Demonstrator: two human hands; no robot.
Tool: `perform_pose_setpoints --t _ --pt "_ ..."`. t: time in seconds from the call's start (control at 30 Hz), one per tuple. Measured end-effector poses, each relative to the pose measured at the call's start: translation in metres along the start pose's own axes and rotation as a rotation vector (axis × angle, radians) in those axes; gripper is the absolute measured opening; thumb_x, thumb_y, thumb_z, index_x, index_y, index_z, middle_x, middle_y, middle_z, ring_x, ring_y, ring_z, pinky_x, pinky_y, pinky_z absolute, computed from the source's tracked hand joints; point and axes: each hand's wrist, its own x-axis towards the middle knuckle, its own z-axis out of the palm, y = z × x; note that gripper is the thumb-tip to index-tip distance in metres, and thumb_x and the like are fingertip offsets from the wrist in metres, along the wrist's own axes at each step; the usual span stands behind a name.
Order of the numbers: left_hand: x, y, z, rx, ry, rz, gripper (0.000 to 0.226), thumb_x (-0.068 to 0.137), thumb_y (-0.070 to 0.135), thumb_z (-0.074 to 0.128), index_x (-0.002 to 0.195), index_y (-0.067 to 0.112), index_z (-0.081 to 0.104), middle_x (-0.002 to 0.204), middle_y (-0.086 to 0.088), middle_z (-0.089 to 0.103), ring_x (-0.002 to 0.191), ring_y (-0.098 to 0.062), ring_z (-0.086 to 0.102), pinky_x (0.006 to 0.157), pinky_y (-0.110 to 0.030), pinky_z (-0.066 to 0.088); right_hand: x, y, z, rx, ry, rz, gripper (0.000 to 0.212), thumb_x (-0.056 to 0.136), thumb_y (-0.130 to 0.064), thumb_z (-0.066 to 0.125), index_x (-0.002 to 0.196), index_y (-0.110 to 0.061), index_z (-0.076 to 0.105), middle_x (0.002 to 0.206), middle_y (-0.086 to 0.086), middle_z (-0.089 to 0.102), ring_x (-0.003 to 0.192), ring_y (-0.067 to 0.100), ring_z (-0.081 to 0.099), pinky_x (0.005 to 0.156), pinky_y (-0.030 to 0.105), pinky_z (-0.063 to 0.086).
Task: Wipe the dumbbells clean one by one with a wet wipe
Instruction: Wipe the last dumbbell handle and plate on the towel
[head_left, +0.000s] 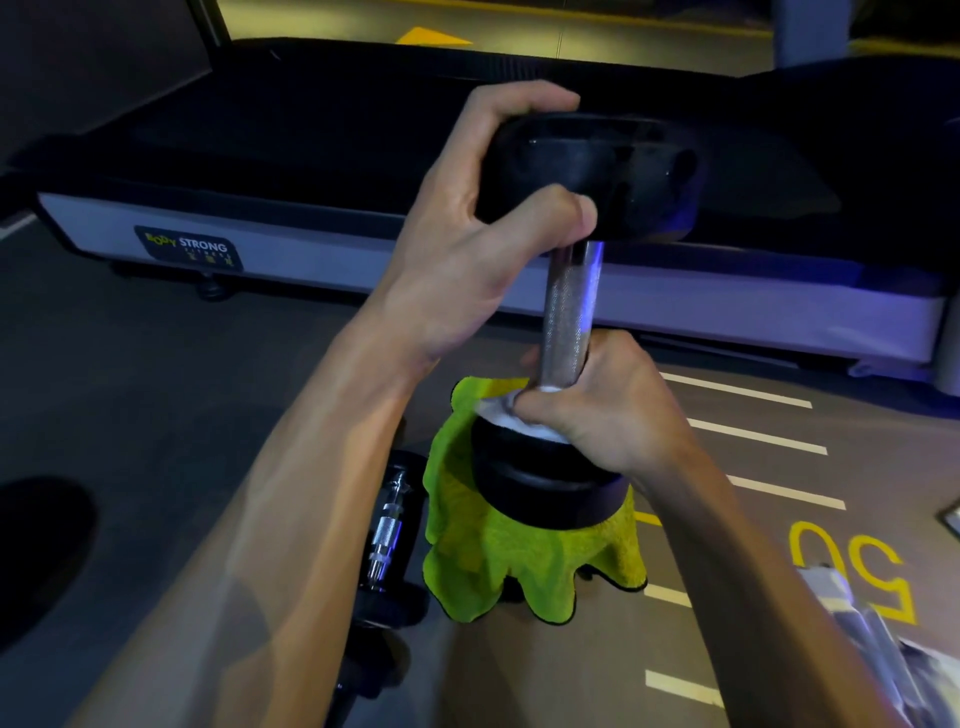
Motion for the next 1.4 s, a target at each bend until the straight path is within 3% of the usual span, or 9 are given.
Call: perform_pose_setpoints --t 0.1,0.23,0.33,0.5,0.6,0.83,1.03,1.17,1.4 --pt "0.000 -0.001 -0.001 -0.014 0.003 -0.006 0.052 0.078 0.025 0.067 0.129 0.022 0.054 0.105 0.010 0.060 0.097 -0.006 0.061 0.087 -0.031 0.060 0.004 0.004 0.002 0.090 -0.002 0.003 0.063 0.054 -0.046 0.082 0.096 -0.002 0.067 0.066 -0.003 0.053 0.065 0.011 0.049 0.062 0.044 0.048" --pt "0.000 -0.001 -0.002 -0.026 -0.020 -0.002 0.052 0.080 0.023 0.066 0.130 0.020 0.053 0.108 0.008 0.058 0.098 -0.006 0.061 0.085 -0.027 0.058 0.002 -0.001 -0.009 0.400 -0.011 -0.045 0.042 0.061 -0.027 0.096 0.086 -0.008 0.068 0.070 -0.001 0.072 0.062 0.008 0.063 0.061 0.025 0.049" --pt "0.000 -0.001 -0.002 -0.024 -0.030 0.003 0.051 0.081 0.022 0.066 0.130 0.020 0.053 0.110 0.005 0.057 0.099 -0.007 0.060 0.085 -0.027 0.057 0.001 -0.001 -0.009 0.568 0.023 -0.081 0.035 0.071 -0.011 0.095 0.094 -0.013 0.068 0.087 0.000 0.081 0.078 0.013 0.077 0.071 0.031 0.060" --pt "-0.001 -0.001 -0.003 -0.010 -0.027 0.019 0.053 0.080 0.023 0.067 0.131 0.019 0.053 0.111 0.007 0.058 0.101 -0.006 0.060 0.091 -0.038 0.061 -0.009 0.020 -0.010 0.370 -0.127 -0.110 0.034 0.075 -0.021 0.095 0.099 -0.015 0.072 0.091 0.003 0.082 0.085 0.018 0.079 0.081 0.046 0.064" --pt "-0.002 -0.001 -0.003 -0.014 -0.024 0.013 0.053 0.081 0.022 0.066 0.131 0.018 0.052 0.113 0.005 0.058 0.103 -0.008 0.060 0.089 -0.035 0.061 -0.004 0.011 -0.018 0.270 -0.067 -0.163 0.049 0.063 -0.039 0.099 0.096 -0.017 0.070 0.089 0.005 0.081 0.087 0.027 0.079 0.080 0.055 0.063" --pt "-0.001 -0.003 -0.006 -0.017 -0.002 -0.021 0.049 0.086 0.011 0.066 0.131 0.020 0.052 0.103 0.014 0.061 0.094 -0.002 0.062 0.085 -0.025 0.056 -0.004 -0.006 -0.016 0.591 0.210 -0.227 0.033 0.076 -0.012 0.093 0.099 -0.016 0.071 0.086 -0.005 0.080 0.077 0.008 0.075 0.069 0.026 0.059" --pt "-0.002 -0.002 -0.003 -0.006 -0.008 0.010 0.052 0.080 0.023 0.066 0.130 0.021 0.053 0.111 0.006 0.059 0.101 -0.009 0.059 0.092 -0.037 0.061 -0.020 0.006 -0.010 0.467 0.113 -0.138 0.038 0.072 -0.021 0.094 0.102 -0.021 0.071 0.074 -0.007 0.079 0.063 0.005 0.073 0.056 0.018 0.052" --pt "0.001 -0.002 -0.001 0.018 -0.019 0.015 0.052 0.080 0.024 0.066 0.131 0.022 0.053 0.117 0.002 0.058 0.105 -0.010 0.061 0.094 -0.038 0.059 -0.010 -0.010 -0.024 0.586 0.282 -0.177 0.042 0.079 -0.020 0.091 0.114 -0.019 0.068 0.079 0.008 0.080 0.068 0.033 0.076 0.059 0.044 0.063" --pt "-0.001 -0.003 -0.004 0.008 0.005 0.006 0.053 0.078 0.027 0.066 0.129 0.024 0.053 0.108 0.012 0.060 0.101 -0.005 0.060 0.092 -0.035 0.060 -0.023 0.011 -0.011 0.591 0.113 -0.043 0.045 0.081 -0.019 0.086 0.121 -0.006 0.068 0.085 0.003 0.082 0.066 0.018 0.077 0.056 0.024 0.058"
